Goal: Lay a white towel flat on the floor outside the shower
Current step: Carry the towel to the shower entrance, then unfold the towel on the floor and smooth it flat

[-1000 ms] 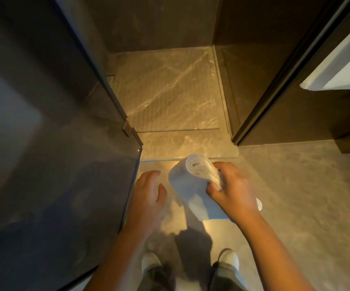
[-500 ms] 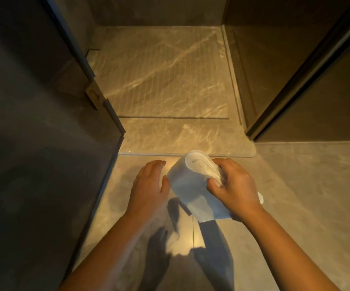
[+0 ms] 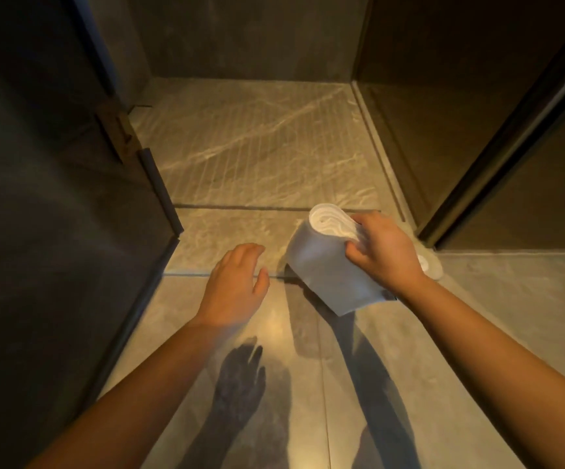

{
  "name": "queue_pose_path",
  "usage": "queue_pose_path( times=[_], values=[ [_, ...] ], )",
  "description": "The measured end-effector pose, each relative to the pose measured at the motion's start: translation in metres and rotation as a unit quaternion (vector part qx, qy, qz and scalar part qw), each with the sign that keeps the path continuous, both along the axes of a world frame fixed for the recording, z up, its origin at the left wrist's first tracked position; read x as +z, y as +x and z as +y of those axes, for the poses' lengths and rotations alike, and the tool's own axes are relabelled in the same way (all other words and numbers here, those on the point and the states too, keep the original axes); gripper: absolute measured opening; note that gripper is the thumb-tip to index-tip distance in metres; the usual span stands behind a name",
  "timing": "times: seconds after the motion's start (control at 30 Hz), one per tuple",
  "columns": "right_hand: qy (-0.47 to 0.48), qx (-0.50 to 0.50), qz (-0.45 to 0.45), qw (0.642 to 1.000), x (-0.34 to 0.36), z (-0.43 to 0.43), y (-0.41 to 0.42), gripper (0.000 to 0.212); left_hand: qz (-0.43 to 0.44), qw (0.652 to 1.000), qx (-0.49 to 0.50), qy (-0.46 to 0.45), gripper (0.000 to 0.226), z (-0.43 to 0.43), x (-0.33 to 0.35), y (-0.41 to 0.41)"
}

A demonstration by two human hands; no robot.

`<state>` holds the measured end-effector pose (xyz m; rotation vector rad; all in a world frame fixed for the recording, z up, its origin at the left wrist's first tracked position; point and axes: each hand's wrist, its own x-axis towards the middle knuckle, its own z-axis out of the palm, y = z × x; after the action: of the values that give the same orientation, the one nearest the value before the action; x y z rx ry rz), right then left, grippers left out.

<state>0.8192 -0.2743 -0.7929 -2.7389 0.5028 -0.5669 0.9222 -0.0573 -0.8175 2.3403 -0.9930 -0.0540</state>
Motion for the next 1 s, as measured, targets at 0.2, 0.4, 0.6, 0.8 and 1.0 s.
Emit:
queue_pose_path(
  times=[0.2, 0.4, 0.6, 0.8, 1.0],
  values=[
    [-0.034, 0.035, 0.033, 0.998, -0.039, 0.01, -0.004, 0.039, 0.074, 0.993, 0.059, -0.067, 0.05, 0.005, -0.045, -0.019],
    [0.022, 0.141, 0.058, 0.988, -0.098, 0.056, -0.04, 0.049, 0.125, 0.992, 0.016, -0.02, 0.055, 0.032, -0.096, -0.054],
    [0.099, 0.21, 0.12, 0.965, -0.126, 0.084, -0.072, 0.043, 0.108, 0.994, -0.006, 0.017, 0.058, 0.04, -0.11, -0.084],
    [0.072, 0.283, 0.111, 0.95, -0.141, 0.098, -0.082, 0.039, 0.075, 0.993, -0.073, 0.055, 0.059, 0.06, -0.118, -0.1],
    [0.105, 0.275, 0.148, 0.944, -0.161, 0.106, -0.089, 0.039, 0.092, 0.99, -0.091, 0.063, 0.055, 0.069, -0.128, -0.099]
  ],
)
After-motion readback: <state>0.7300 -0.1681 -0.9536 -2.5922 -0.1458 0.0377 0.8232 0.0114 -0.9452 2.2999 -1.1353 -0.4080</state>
